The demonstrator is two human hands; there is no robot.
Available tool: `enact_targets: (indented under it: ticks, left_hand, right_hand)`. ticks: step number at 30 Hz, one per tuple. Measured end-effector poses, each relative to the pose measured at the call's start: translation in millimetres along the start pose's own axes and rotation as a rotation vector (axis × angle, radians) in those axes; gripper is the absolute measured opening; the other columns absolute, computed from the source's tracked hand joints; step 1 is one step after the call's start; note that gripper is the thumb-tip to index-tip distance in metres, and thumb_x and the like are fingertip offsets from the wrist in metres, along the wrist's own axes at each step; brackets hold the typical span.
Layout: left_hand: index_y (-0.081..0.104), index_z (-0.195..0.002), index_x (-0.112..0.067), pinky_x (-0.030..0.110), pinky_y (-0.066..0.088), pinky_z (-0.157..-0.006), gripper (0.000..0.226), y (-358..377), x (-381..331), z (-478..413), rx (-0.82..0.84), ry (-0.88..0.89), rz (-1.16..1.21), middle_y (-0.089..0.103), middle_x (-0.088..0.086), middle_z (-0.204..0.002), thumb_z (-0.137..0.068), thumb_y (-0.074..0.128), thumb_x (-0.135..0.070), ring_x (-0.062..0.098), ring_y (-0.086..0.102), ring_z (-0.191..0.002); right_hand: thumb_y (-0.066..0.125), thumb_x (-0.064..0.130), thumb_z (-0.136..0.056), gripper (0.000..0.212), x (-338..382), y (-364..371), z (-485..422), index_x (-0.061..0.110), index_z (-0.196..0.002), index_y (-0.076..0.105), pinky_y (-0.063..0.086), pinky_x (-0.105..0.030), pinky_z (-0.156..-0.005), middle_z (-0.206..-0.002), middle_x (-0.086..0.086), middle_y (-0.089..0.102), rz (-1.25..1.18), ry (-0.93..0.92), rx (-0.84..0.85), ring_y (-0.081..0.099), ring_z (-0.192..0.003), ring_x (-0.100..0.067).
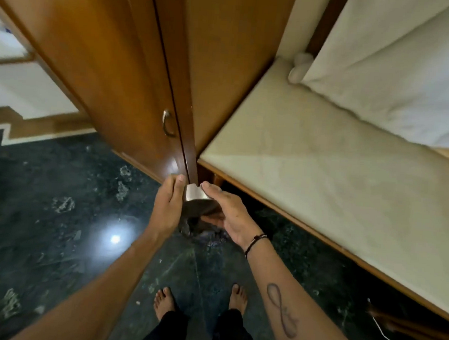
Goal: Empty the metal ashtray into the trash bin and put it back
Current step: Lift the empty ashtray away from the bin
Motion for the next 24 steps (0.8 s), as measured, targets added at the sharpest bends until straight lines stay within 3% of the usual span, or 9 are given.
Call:
enact_targets:
  ticks: [2,3,4,6,8,12,17,21,24]
  left_hand:
    - [0.060,-0.107,-0.018,0.020,0.045,-0.083,0.027,2.8,-40.4,10.6,0.082,-0.022,0.002,0.057,-0.011,-0.096,-0.118,0.041,-0.035,-0.015,0.059,-0.080]
    - [0.062,-0.109,-0.023,0.018,0.048,-0.086,0.030,8.1,-61.2,13.4,0.139,-0.029,0.030,0.061,-0.013,-0.101,-0.115,0.043,-0.045,-0.017,0.062,-0.087]
    - [0.067,-0.109,-0.026,0.020,0.050,-0.089,0.039,9.9,-75.2,15.0,0.199,-0.026,0.030,0.066,-0.012,-0.104,-0.108,0.046,-0.059,-0.010,0.065,-0.094]
    - [0.076,-0.120,-0.027,0.030,0.056,-0.100,0.077,7.1,-115.4,11.1,0.249,0.076,-0.056,0.076,-0.009,-0.112,-0.084,0.057,-0.092,0.007,0.071,-0.108]
    - [0.073,-0.141,-0.024,0.044,0.057,-0.115,0.104,10.8,-147.0,3.3,0.344,0.165,-0.126,0.081,-0.005,-0.128,-0.064,0.076,-0.095,0.015,0.074,-0.124]
    - [0.070,-0.142,-0.036,0.053,0.059,-0.116,0.101,43.7,-211.3,-4.0,0.468,0.295,-0.190,0.080,-0.004,-0.135,-0.050,0.110,-0.052,0.019,0.074,-0.131]
    - [0.055,-0.127,-0.083,0.027,0.051,-0.121,0.100,112.7,-256.3,-4.0,0.473,0.346,-0.290,0.072,-0.035,-0.135,-0.043,0.106,-0.065,0.002,0.064,-0.140]
    - [0.061,-0.148,-0.049,0.038,0.055,-0.121,0.111,164.1,-266.2,-15.9,0.434,0.343,-0.296,0.073,-0.015,-0.143,-0.048,0.110,-0.054,0.009,0.066,-0.138]
    - [0.051,-0.164,-0.031,0.034,0.053,-0.121,0.124,200.8,-262.6,-26.0,0.422,0.365,-0.398,0.064,-0.019,-0.152,-0.056,0.109,-0.047,0.008,0.061,-0.141]
  right_hand:
    - [0.088,0.043,-0.090,0.043,33.1,-2.6,25.0,0.016,-0.123,0.084,0.065,-0.040,-0.103,-0.120,-0.004,0.083,-0.022,-0.117,-0.060,0.077,-0.116,-0.018]
    - [0.092,0.038,-0.087,0.059,50.1,-7.0,34.9,0.004,-0.131,0.076,0.064,-0.040,-0.105,-0.119,-0.008,0.081,-0.042,-0.171,-0.088,0.076,-0.114,-0.019]
    - [0.098,0.040,-0.078,0.081,66.3,-10.0,47.5,-0.003,-0.141,0.067,0.062,-0.041,-0.109,-0.122,-0.008,0.078,-0.056,-0.219,-0.104,0.075,-0.116,-0.019]
    - [0.107,0.055,-0.052,0.125,107.1,-22.8,78.5,0.005,-0.155,0.057,0.058,-0.044,-0.116,-0.139,-0.006,0.071,-0.003,-0.317,-0.131,0.070,-0.130,-0.023]
    - [0.110,0.057,-0.043,0.142,140.6,-33.0,94.5,0.012,-0.163,0.049,0.056,-0.041,-0.119,-0.151,-0.004,0.065,0.118,-0.397,-0.081,0.066,-0.140,-0.020]
    - [0.108,0.037,-0.053,0.141,200.8,-73.1,114.7,0.014,-0.171,0.036,0.047,-0.037,-0.127,-0.165,0.004,0.054,0.458,-0.520,-0.003,0.057,-0.150,-0.013]
    - [0.108,0.027,-0.062,0.129,243.9,-134.0,117.2,0.022,-0.170,0.038,0.046,-0.036,-0.128,-0.161,0.007,0.055,0.654,-0.584,-0.044,0.054,-0.150,-0.014]
    - [0.107,0.026,-0.064,0.123,264.9,-183.1,107.3,0.023,-0.167,0.040,0.049,-0.038,-0.126,-0.157,0.006,0.058,0.697,-0.582,-0.054,0.055,-0.147,-0.014]
    - [0.105,0.033,-0.060,0.127,268.6,-216.4,89.5,0.024,-0.168,0.038,0.050,-0.042,-0.125,-0.159,0.005,0.056,0.731,-0.552,-0.082,0.054,-0.148,-0.017]
Point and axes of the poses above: each hand's wrist, its own z-axis away from the middle knuckle, its own y-axis out of the palm, x = y × z, the point moved 10 cm from there along -z, towards the middle knuckle
